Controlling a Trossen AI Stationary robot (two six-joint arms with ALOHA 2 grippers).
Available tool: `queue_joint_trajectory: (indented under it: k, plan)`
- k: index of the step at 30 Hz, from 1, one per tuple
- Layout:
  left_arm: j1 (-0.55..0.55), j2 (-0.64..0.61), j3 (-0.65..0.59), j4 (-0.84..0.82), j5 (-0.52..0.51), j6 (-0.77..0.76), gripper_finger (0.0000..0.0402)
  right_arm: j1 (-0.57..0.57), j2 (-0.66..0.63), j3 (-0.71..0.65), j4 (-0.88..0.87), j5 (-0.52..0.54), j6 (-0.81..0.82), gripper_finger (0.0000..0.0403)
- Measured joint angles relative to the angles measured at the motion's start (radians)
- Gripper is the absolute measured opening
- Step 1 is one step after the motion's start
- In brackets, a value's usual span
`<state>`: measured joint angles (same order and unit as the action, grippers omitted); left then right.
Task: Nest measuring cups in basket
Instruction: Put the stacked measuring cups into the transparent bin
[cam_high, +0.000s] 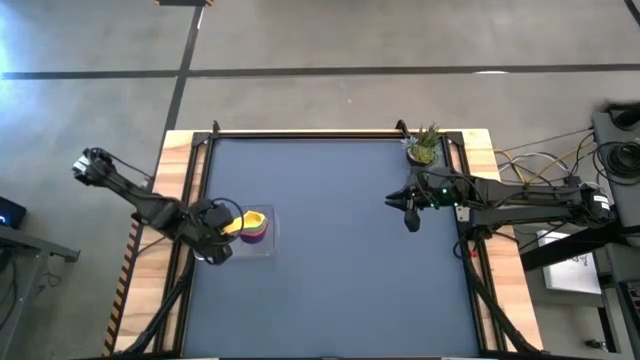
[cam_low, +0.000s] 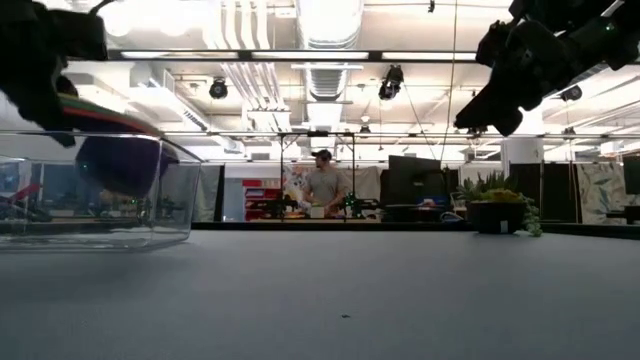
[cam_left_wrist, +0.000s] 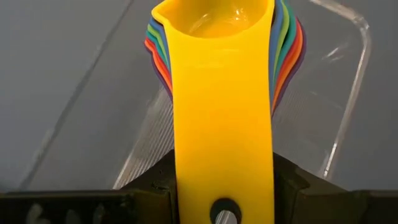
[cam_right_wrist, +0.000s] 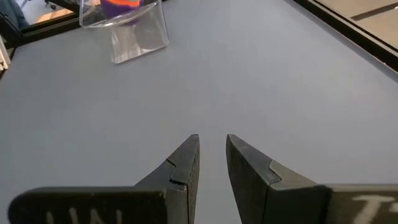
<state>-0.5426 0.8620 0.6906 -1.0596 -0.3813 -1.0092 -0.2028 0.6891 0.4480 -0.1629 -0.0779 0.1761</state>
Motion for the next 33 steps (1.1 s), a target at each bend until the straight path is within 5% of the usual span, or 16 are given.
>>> queue_joint_trajectory:
  k: [21,33]
  plan:
    - [0.0,0.045,-0.168,0.169,0.052,0.005,0.0123,0.0,0.0,0.0,0.035,0.001,-0.001,0.0068]
    - [0.001,0.103,-0.166,0.178,0.149,-0.084,0.0202,0.0,0.0,0.0,0.035,0.001,-0.002,0.0068]
